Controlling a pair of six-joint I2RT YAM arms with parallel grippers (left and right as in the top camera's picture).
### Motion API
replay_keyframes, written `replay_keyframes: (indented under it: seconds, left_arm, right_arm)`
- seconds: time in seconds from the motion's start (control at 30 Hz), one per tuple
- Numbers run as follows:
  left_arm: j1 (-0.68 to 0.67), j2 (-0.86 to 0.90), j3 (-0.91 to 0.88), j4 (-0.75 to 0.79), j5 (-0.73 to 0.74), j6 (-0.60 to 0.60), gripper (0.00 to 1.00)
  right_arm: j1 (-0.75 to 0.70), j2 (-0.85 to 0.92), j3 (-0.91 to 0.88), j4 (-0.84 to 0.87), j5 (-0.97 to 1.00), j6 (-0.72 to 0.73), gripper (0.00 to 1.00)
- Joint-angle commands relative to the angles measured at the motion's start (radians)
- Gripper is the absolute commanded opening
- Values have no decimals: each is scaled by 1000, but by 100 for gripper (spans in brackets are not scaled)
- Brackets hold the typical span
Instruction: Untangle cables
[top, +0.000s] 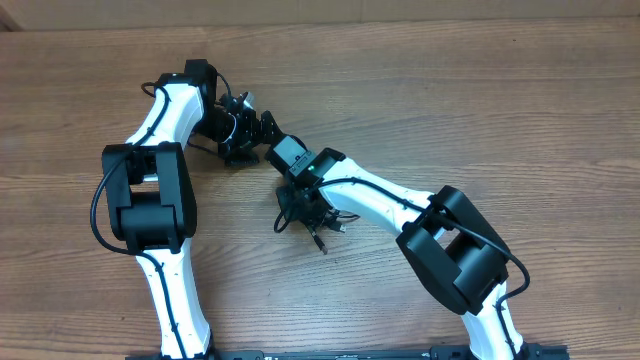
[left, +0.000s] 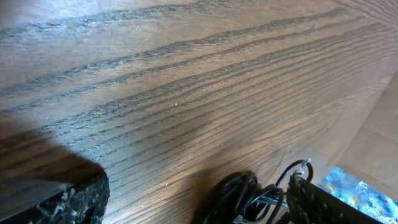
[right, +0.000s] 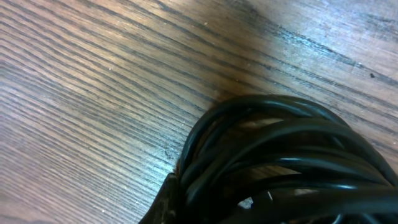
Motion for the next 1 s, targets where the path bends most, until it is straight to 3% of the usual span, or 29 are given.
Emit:
replay_keyframes:
  seconds: [0.0,0.23,0.43,0.63,0.77,0.8,0.9,0.97]
  left_arm:
    - [5,33,-13,4,24,72,91]
    - [29,33,-13,-14,192,228,91]
    - [41,33,-13,-92,439,513,85]
    - [37,33,-13,-166,581,684,60]
    - [33,33,-13,-167,594,676,68]
    - [32,33,-13,-166,597,669,72]
    - [31,33,-13,-164,603,638,98]
    - [31,33,-13,-164,603,616,100]
  right_arm:
    - [-50,5,10,-22,-148,-14,4]
    - [-228,-44,38,60,-678,-61,4]
    - [-389,-47,38,198,-1088,-60,4]
    - [-462,-47,38,225,-1210,-53,4]
    - [-455,-47,38,310,-1391,-95,4]
    - [-450,-47,38,314,-1410,-107,4]
    - [-424,-46,35,309,-1415,-143,4]
    - [-402,-46,34,306,-1415,-180,4]
